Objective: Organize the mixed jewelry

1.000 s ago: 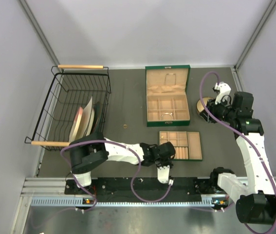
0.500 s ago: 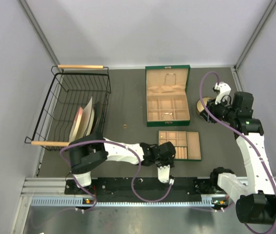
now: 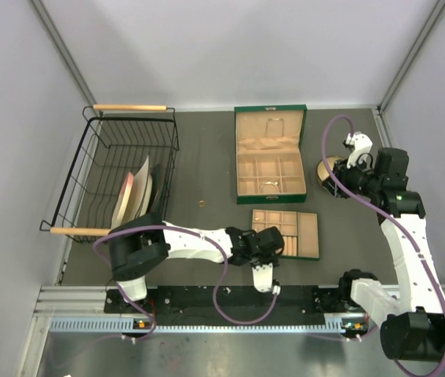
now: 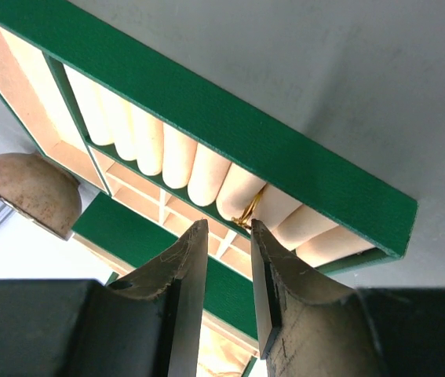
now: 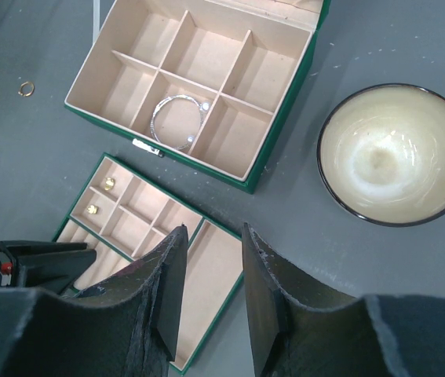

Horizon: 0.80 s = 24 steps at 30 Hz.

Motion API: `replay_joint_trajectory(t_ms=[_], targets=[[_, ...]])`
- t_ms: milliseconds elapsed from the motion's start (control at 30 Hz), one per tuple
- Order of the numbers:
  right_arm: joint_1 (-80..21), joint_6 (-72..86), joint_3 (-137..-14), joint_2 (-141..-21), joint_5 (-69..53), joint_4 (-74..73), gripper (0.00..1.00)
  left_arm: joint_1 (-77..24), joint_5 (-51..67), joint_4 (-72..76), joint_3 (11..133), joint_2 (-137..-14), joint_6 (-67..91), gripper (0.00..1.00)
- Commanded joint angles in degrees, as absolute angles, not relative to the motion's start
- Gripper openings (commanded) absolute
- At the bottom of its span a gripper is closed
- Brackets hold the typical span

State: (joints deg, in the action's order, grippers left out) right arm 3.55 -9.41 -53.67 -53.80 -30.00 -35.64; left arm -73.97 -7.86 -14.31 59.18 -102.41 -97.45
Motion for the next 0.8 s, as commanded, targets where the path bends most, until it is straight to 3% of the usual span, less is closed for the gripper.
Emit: replay_joint_trajectory(t_ms=[0,333,767], targets=[[4.04,-9.58,-53.88,-53.96,-30.06,-34.8,0.35,-73.92,-8.79,-16.43,61.87,-99.23,-96.86,0.34],[4.13,-9.58,-53.79,-54.4,-30.06,-34.81,0.35,-74.27,-8.96,-24.67,69.68,-97.74,-89.57,0.35],[4.13,-10.63,-53.26,-55.11,-33.05,-34.89,0.37,-67.69,-8.45,-53.51,87.71,-94.31,-49.61,0.35]])
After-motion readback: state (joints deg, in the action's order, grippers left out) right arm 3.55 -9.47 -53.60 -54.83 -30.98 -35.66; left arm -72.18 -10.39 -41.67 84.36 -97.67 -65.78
